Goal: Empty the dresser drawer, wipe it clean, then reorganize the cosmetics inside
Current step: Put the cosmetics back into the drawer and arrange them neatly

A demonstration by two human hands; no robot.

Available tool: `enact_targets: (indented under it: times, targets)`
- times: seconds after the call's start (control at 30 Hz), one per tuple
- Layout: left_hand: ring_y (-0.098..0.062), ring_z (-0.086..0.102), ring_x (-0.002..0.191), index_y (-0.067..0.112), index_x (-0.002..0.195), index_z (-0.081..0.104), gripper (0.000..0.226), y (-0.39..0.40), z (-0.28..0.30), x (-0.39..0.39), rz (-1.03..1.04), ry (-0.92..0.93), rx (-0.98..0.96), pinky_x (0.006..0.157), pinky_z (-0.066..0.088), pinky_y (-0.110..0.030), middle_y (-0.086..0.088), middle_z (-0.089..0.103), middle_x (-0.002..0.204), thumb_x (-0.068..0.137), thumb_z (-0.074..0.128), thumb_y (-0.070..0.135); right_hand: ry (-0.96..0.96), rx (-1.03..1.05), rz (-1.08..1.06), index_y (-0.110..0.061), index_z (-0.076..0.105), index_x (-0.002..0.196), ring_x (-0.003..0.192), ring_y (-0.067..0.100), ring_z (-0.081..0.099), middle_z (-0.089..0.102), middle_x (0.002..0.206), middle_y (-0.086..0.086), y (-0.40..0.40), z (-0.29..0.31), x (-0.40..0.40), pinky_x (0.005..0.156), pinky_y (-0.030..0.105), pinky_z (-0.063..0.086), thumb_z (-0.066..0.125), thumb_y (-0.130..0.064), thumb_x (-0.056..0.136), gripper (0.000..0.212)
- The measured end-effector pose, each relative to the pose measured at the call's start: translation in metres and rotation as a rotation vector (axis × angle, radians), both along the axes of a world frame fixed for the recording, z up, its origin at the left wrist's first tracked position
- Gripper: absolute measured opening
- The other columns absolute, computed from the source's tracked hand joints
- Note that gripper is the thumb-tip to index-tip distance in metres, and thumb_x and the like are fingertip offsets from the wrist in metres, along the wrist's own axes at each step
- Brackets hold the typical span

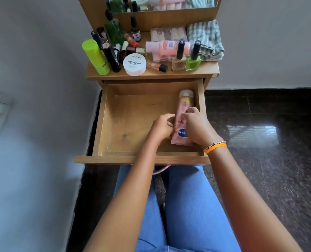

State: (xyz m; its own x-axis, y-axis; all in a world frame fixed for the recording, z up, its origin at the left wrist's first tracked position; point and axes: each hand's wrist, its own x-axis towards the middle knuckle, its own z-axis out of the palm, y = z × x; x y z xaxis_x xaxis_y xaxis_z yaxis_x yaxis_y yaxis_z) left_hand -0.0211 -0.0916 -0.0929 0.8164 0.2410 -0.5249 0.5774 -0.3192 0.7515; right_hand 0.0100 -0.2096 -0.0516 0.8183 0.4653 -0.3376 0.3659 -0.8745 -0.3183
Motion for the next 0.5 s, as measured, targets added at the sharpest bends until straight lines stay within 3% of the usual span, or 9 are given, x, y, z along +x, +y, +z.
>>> enact_targets:
  times: [0.07,0.13,0.2,0.3,0.37,0.43,0.5]
  targets:
    - [-0.032,0.065,0.076,0.018,0.108,0.07,0.045,-0.003,-0.007,0.003,-0.004,-0.022,0.108,0.072,0.058,-0.047,-0.022,0.068,0.088,0.077,0.049,-0.006,0.001,-0.014,-0.012,-0.003,0.052,0.127,0.116,0.035,0.051,0.032,0.143,0.015,0.003,-0.001,-0.002,0.1,0.039,0.045,0.055,-0.002,0.087,0.04]
    - [-0.021,0.062,0.065,0.018,0.104,0.072,0.041,-0.006,-0.005,0.006,-0.033,-0.018,0.159,0.068,0.058,-0.035,-0.013,0.069,0.072,0.077,0.05,-0.004,0.0,-0.02,-0.022,-0.003,0.055,0.122,0.112,0.035,0.054,0.029,0.144,0.015,0.004,-0.002,-0.005,0.099,0.04,0.047,0.054,-0.001,0.086,0.036]
    - [-0.014,0.051,0.057,0.018,0.095,0.073,0.035,-0.007,-0.003,0.007,-0.089,-0.021,0.217,0.056,0.045,-0.022,-0.009,0.063,0.062,0.076,0.051,-0.002,-0.002,-0.007,-0.027,-0.002,0.056,0.119,0.11,0.036,0.056,0.029,0.144,0.015,0.004,-0.002,-0.005,0.097,0.041,0.048,0.053,0.002,0.086,0.034]
    - [-0.021,0.047,0.064,0.019,0.076,0.067,0.021,-0.006,-0.004,0.008,-0.15,-0.019,0.257,0.056,0.034,-0.027,-0.008,0.063,0.067,0.075,0.054,0.003,-0.001,0.087,-0.08,-0.002,0.057,0.117,0.112,0.036,0.055,0.036,0.14,0.013,0.003,0.001,-0.001,0.095,0.041,0.047,0.052,0.001,0.086,0.032]
    - [-0.026,0.057,0.077,0.016,0.088,0.07,0.015,-0.006,0.0,0.01,-0.07,-0.026,0.262,0.064,0.041,-0.027,-0.003,0.067,0.078,0.078,0.06,0.009,-0.076,0.244,-0.178,-0.005,0.062,0.111,0.107,0.034,0.056,0.048,0.128,0.012,0.003,0.007,0.008,0.09,0.04,0.046,0.05,-0.003,0.087,0.026]
    - [-0.02,0.063,0.088,0.016,0.098,0.071,0.019,-0.005,0.016,0.016,0.123,-0.178,0.328,0.071,0.042,-0.023,-0.001,0.07,0.094,0.082,0.061,0.013,-0.219,0.456,-0.296,-0.007,0.064,0.105,0.1,0.03,0.057,0.055,0.113,0.011,0.006,0.017,0.022,0.082,0.033,0.043,0.05,-0.006,0.087,0.023]
    - [-0.017,0.061,0.082,0.014,0.091,0.069,0.013,-0.004,0.041,0.029,0.269,-0.436,0.368,0.069,0.041,-0.02,-0.002,0.068,0.092,0.084,0.059,0.009,-0.354,0.648,-0.379,-0.008,0.063,0.103,0.091,0.023,0.057,0.059,0.102,0.011,0.009,0.031,0.041,0.074,0.021,0.039,0.054,-0.007,0.085,0.02]
